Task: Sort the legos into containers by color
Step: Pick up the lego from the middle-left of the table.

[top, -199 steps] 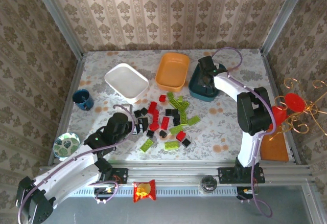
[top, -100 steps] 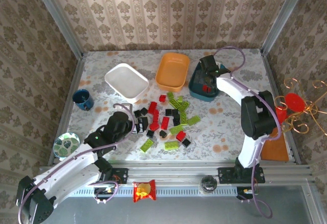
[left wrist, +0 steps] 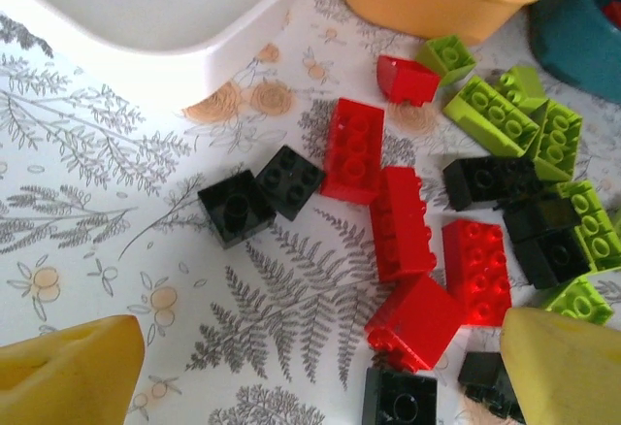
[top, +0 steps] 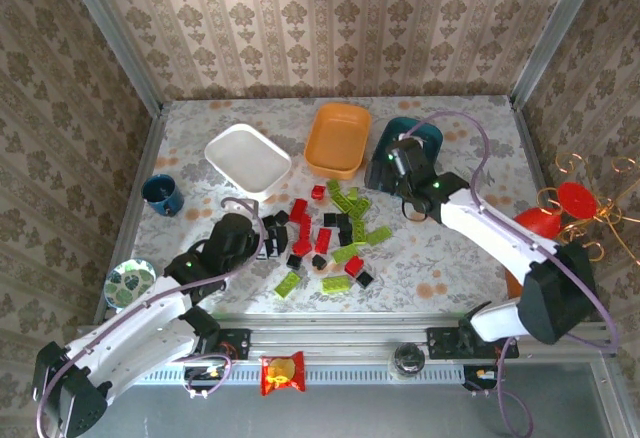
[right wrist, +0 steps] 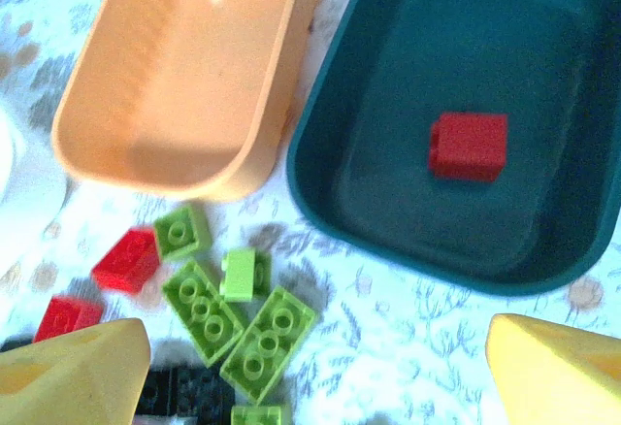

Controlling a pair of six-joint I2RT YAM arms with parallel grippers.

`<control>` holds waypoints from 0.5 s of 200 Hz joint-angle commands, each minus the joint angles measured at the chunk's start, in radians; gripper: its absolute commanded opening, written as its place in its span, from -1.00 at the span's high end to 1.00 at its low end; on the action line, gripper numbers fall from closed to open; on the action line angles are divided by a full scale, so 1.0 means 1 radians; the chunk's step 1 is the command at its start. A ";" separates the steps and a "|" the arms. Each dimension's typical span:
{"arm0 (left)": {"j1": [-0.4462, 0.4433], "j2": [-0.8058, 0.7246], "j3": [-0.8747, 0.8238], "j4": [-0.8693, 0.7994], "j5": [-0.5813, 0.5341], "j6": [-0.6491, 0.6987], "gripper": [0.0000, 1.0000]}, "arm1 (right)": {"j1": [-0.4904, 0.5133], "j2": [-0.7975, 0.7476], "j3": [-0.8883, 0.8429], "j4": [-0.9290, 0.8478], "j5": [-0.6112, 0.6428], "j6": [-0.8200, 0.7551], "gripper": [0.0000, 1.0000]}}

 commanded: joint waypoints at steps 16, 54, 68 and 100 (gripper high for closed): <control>0.005 0.077 0.030 -0.121 0.061 -0.021 -0.88 | 0.076 -0.084 -0.102 -0.016 -0.024 -0.004 -0.81; -0.009 0.174 -0.011 -0.054 0.105 -0.014 -0.88 | 0.099 -0.131 -0.197 -0.004 -0.024 0.026 -0.81; -0.010 0.203 -0.005 -0.012 0.121 0.000 -0.85 | 0.101 -0.137 -0.214 0.000 -0.025 0.033 -0.80; -0.001 0.295 0.051 -0.009 0.024 0.021 -0.75 | 0.102 -0.141 -0.227 0.000 -0.020 0.038 -0.80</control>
